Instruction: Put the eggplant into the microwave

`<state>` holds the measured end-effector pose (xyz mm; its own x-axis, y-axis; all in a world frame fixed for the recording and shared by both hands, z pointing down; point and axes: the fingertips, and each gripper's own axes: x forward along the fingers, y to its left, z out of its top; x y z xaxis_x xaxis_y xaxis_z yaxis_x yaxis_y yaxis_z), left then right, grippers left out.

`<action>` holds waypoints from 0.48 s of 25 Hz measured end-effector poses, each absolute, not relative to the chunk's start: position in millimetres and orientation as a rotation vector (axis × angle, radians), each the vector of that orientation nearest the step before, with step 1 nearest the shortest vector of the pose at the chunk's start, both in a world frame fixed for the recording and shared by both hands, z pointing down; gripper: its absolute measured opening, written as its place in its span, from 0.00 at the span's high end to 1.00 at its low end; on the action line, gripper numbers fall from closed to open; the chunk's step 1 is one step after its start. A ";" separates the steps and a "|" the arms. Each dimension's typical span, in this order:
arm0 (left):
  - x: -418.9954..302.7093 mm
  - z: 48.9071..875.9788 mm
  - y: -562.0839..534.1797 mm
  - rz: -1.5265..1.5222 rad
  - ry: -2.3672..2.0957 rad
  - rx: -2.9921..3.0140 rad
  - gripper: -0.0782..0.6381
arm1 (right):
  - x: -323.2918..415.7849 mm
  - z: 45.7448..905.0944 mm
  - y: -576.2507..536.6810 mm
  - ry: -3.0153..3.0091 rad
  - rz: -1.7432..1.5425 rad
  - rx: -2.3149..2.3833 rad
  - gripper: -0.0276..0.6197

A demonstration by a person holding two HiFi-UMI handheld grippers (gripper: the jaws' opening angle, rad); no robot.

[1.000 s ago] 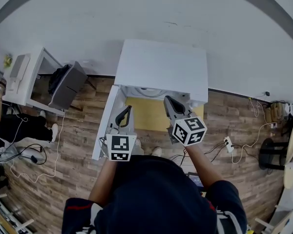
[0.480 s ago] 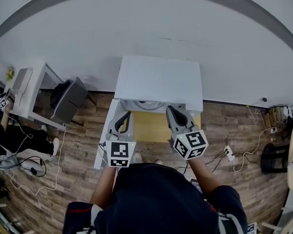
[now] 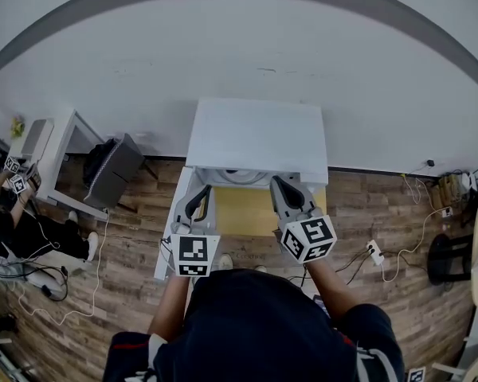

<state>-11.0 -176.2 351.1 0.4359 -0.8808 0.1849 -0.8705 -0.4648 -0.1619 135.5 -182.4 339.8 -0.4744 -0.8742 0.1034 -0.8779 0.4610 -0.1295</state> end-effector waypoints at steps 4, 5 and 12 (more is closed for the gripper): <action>-8.5 347.7 -174.3 -0.369 1.590 -2.623 0.87 | 135.4 339.1 -181.5 -2.667 0.257 1.604 0.94; -8.0 346.6 -173.7 -0.366 1.591 -2.623 0.87 | 135.9 338.7 -181.1 -2.667 0.258 1.605 0.94; -11.5 347.3 -167.8 -0.367 1.603 -2.617 0.87 | 136.5 339.3 -179.3 -2.668 0.266 1.613 0.94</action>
